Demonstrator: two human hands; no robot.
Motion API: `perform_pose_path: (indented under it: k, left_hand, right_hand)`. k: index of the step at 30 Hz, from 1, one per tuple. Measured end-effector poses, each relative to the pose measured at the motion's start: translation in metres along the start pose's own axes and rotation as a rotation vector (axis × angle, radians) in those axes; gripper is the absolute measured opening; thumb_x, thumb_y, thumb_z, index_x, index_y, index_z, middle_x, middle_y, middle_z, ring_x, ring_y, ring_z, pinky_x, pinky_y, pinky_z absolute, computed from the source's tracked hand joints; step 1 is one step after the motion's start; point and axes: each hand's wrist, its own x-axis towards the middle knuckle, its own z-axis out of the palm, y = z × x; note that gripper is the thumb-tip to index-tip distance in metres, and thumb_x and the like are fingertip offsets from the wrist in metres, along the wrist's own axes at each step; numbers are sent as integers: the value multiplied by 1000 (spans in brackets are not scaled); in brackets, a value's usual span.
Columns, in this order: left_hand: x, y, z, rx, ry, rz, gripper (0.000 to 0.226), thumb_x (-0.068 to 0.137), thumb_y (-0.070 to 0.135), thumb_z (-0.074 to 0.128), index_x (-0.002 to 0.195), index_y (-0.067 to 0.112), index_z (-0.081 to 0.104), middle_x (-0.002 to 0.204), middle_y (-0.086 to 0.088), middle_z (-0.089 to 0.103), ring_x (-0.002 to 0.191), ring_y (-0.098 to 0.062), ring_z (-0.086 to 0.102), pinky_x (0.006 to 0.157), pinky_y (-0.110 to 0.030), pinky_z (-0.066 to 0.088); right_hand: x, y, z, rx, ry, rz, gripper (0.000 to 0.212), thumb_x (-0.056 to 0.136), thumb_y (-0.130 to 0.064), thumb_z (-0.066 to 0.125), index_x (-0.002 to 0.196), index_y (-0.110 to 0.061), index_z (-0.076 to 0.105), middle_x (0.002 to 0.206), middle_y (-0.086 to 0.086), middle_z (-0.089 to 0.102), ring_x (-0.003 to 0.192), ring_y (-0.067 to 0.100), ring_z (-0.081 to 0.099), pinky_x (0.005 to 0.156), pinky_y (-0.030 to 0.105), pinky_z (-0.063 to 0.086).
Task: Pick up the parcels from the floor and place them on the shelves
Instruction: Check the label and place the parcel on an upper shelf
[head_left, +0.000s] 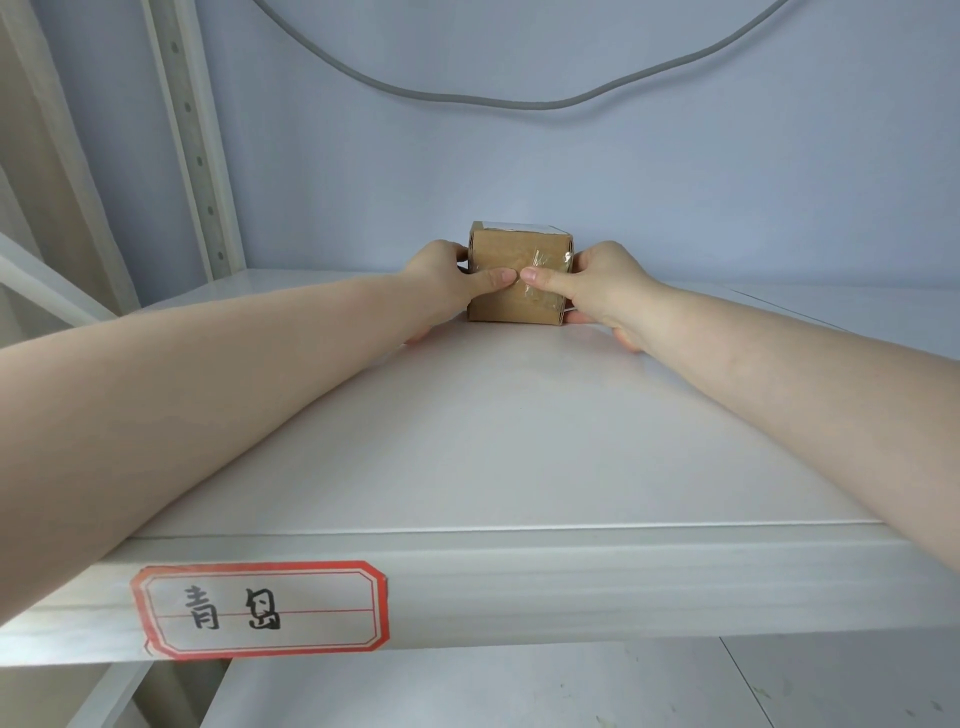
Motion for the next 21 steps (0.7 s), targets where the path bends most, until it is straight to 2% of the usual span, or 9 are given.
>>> perform_pose_path:
  k: [2,5,10,15,18,21]
  left_hand:
    - [1,0,1,14,5,-21,76,82,54,71,142,12,50,132,-7,61,117,-24,59,101,-36,47]
    - [1,0,1,-3,-8,-41,85,78,58,72,145,14,46,139,-7,57,125,-27,57,108,-44,45]
    - [0,1,0,-9,-10,-47,84,78,57,73,145,13,47,136,-6,59,124,-26,57,109,-41,44]
    - [-3,3,0,-31,-16,-57,88,76,57,74,146,12,46,142,-7,55,129,-26,54,112,-41,41]
    - [-6,6,-1,-21,-11,-63,87,78,57,73,147,13,45,144,-6,53,131,-26,51,112,-42,40]
    - [-11,8,-1,8,-11,-76,81,81,55,71,145,11,46,138,-7,55,125,-26,53,105,-38,42]
  right_hand:
    - [-1,-1,0,-3,-4,8,28,83,-25,75,102,-6,67,113,16,72,103,26,70,94,41,56]
    - [-2,-3,-1,-12,-8,17,34,83,-27,74,108,-4,67,113,14,71,103,24,70,92,39,56]
    - [-2,-4,-2,-26,-31,24,32,83,-26,75,106,-7,65,110,11,71,97,20,69,93,37,56]
    - [1,-2,-2,-53,-13,42,47,80,-29,77,116,-1,63,116,14,70,106,23,69,95,39,55]
    - [3,-1,-5,-44,-17,62,54,78,-30,79,119,0,61,119,14,68,106,22,68,94,37,56]
    - [2,-2,-8,-43,-20,89,64,75,-33,81,124,1,57,125,13,64,110,20,66,89,31,56]
